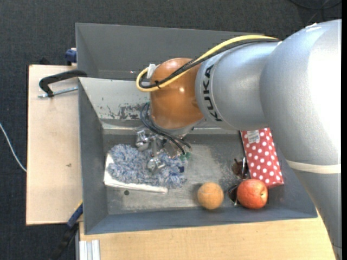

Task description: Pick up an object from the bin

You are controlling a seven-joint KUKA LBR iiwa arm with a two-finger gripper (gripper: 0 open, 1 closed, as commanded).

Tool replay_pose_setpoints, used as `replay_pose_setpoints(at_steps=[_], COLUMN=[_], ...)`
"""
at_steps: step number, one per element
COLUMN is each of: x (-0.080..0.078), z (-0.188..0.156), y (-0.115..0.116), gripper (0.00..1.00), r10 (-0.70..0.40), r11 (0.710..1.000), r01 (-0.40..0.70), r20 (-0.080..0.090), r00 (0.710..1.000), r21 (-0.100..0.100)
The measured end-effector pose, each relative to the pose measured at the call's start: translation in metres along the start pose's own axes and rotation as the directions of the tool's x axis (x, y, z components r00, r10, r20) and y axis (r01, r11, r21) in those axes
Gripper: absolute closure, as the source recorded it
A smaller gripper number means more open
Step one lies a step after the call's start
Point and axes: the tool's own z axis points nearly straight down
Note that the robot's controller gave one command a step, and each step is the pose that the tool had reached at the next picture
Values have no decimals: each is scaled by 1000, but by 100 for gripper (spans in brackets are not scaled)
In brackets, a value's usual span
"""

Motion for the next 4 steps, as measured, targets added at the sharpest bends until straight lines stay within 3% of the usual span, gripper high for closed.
replay_pose_setpoints(at_steps=[2,4], x=[1,-1], z=[-3,-35], y=[0,1], gripper=[100,100], r10=[1,1], r11=[1000,1000], r01=[-1,-1], r20=[4,30], r00=[1000,1000], r21=[-1,-1])
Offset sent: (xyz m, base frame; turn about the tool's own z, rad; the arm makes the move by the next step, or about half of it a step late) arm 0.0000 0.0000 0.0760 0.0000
